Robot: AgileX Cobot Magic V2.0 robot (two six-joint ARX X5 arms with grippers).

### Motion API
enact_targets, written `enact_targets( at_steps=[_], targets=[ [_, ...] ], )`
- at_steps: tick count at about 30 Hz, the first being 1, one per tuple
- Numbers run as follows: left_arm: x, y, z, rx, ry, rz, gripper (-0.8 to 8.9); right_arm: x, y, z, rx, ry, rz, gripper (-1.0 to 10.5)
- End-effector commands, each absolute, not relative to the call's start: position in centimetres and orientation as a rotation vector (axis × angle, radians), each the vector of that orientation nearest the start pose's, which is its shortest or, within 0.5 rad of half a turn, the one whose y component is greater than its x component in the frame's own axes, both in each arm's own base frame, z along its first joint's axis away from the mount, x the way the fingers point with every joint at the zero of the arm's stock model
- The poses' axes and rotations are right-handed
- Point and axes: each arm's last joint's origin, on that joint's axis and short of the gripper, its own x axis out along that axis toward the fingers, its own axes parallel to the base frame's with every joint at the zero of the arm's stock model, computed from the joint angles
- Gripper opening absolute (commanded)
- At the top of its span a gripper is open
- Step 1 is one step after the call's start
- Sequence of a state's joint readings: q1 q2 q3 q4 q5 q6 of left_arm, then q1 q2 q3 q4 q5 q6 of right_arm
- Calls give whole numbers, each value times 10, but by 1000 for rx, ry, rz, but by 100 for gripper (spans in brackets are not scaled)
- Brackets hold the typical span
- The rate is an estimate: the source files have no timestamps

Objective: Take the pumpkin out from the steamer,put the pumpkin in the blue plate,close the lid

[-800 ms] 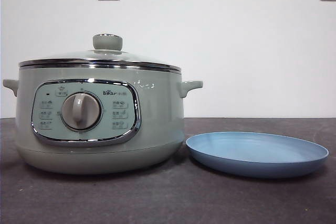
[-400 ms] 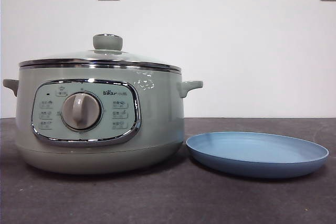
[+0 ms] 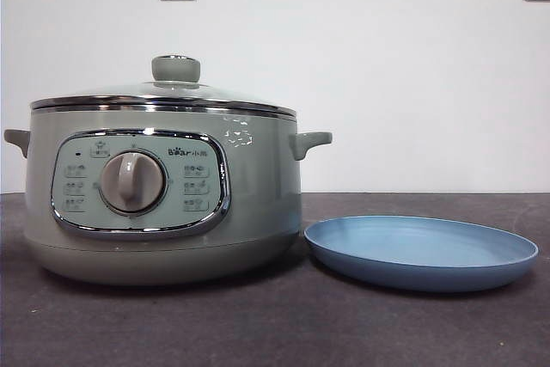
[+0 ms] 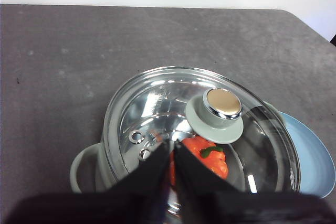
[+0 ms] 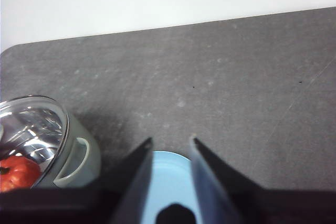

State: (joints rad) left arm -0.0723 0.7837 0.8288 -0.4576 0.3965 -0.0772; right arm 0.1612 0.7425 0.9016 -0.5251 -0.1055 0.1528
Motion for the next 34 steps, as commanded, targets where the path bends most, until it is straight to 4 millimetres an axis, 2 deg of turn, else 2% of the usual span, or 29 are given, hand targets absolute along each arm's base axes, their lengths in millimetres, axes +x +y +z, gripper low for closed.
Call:
enact_targets(
  at_steps=[1,2,3,5,11,18,23,27,34],
  targets=[
    [161,-23,324,-116,420,-448,373,148,27,345,128,393,236,350],
    [161,-23,324,-119,420,-448,463,148,27,344,128,399,235,391],
    [161,-23,324,-121,421,-448,484,149,27,344,128,404,235,435],
    [161,-23,324,-133,424,-446,479,150,27,343,128,414,234,476],
    [168,-29,330,-161,407,-476,468,151,30,342,169,436,307,474],
    [199,-57,350,-125,456,-590,468,155,34,338,177,468,346,473],
    [227,-83,356,-56,513,-654,467,155,38,337,171,483,364,473],
    [248,-103,350,6,556,-646,467,155,39,336,170,492,369,473],
    [269,-127,317,100,686,-624,467,155,38,336,169,496,368,473]
  ],
)
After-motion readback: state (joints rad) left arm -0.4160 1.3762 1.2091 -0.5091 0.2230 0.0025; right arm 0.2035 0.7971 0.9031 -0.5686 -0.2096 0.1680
